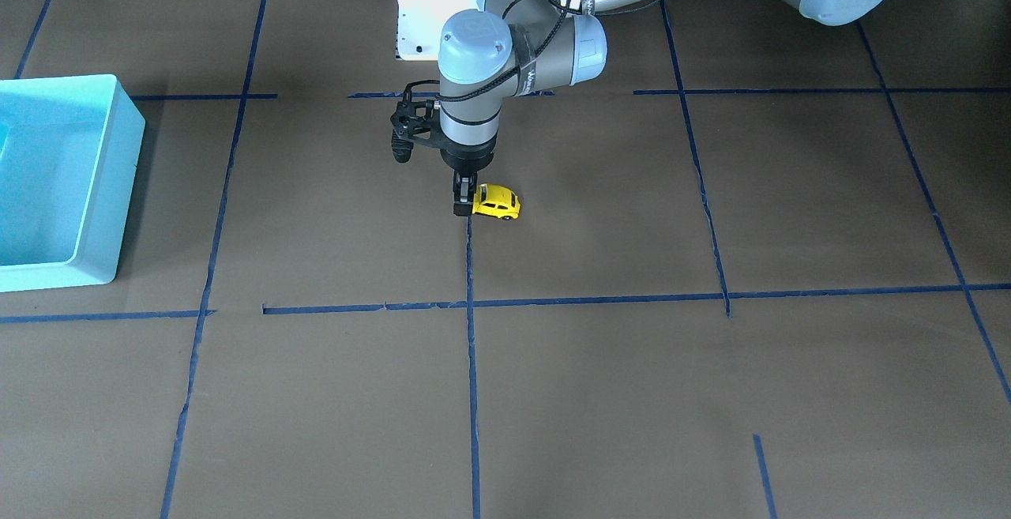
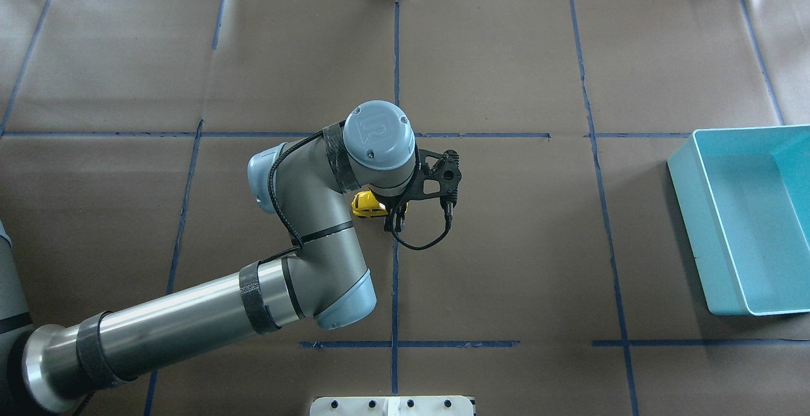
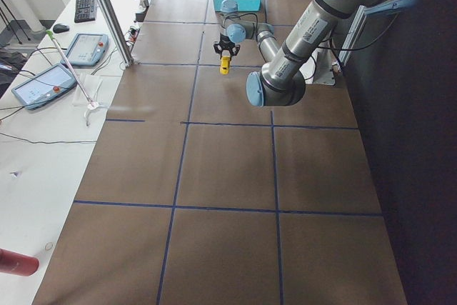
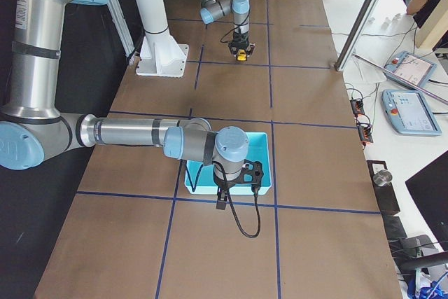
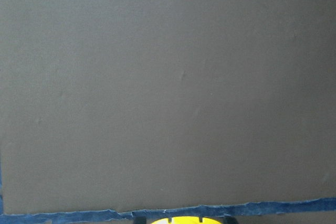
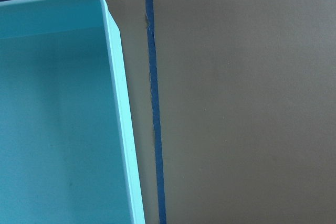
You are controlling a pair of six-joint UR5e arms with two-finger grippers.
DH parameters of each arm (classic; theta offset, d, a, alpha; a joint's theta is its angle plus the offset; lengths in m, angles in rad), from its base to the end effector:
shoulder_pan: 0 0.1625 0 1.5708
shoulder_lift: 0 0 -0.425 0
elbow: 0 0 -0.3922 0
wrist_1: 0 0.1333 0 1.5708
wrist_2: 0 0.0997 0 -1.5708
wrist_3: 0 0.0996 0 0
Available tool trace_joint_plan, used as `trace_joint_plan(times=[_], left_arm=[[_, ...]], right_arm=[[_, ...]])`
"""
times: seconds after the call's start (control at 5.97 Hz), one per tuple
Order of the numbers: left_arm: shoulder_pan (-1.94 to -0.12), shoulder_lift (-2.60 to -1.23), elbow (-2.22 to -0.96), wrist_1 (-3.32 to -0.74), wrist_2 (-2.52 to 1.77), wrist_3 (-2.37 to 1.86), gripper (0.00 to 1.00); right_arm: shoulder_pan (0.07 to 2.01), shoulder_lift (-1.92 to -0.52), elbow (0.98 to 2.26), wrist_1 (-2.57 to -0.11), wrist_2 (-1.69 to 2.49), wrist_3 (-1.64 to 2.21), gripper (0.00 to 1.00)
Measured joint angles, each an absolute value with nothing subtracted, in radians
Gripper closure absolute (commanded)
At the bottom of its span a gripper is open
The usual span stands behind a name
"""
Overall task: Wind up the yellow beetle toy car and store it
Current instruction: 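Drag the pressed car backward toward the robot with the left gripper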
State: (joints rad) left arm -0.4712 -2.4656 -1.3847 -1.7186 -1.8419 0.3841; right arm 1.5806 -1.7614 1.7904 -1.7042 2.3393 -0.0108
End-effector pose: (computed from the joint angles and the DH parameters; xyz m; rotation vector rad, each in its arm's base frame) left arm 0.6351 -0.4432 0.1607 0.7852 0.5945 1.4915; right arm 0.0680 -0.4026 0.6500 -0.0913 -0.7688 0.0392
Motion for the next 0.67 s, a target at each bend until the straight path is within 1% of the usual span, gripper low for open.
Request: trace_joint_plan(times=[0.67], left_arm=[[-0.471,-2.446,-1.373,-1.766,-1.841,0.384,1.0]], right_arm=[[1.58,-1.76,1.792,-1.704,2.339,-0.011,0.0]])
